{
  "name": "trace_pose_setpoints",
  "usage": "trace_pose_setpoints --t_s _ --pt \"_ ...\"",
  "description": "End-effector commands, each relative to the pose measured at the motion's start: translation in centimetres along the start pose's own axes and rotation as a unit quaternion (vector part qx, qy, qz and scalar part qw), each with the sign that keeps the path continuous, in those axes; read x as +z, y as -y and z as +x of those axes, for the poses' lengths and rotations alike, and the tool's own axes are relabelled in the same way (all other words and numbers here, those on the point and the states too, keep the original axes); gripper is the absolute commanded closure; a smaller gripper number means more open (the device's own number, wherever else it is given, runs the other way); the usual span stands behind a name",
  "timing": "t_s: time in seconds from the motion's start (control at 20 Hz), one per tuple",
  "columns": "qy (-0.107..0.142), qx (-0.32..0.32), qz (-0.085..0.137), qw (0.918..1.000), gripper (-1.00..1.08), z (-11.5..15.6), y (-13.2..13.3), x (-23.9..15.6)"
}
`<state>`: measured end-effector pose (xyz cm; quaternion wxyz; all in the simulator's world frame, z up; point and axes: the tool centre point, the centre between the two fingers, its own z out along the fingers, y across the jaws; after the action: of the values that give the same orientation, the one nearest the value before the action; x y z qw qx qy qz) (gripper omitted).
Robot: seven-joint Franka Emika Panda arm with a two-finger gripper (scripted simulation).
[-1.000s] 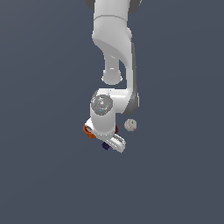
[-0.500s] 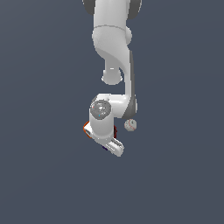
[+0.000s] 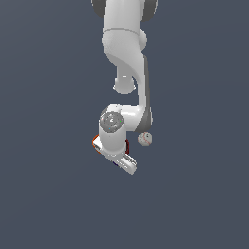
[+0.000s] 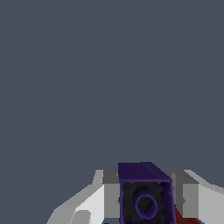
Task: Pick up a designated object from a clutter of objects.
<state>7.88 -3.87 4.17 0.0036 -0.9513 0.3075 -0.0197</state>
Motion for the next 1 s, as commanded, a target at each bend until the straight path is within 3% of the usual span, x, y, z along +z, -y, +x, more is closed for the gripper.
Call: trace_pose_setpoints --t_s 0.0,0.05,0.35,0.95 --pt "0.018 -0.005 -0.009 0.9998 1.08 -1.7 -0.2 1.9" --pt "0.0 0.0 0.0 1.0 1.08 0.0 0.0 0.0" --pt "0.0 0.0 0.0 1.0 1.08 -0.6 0.3 -0.7" --pt "0.004 -0.001 -0.002 1.0 1.08 -5.5 2.6 -6.8"
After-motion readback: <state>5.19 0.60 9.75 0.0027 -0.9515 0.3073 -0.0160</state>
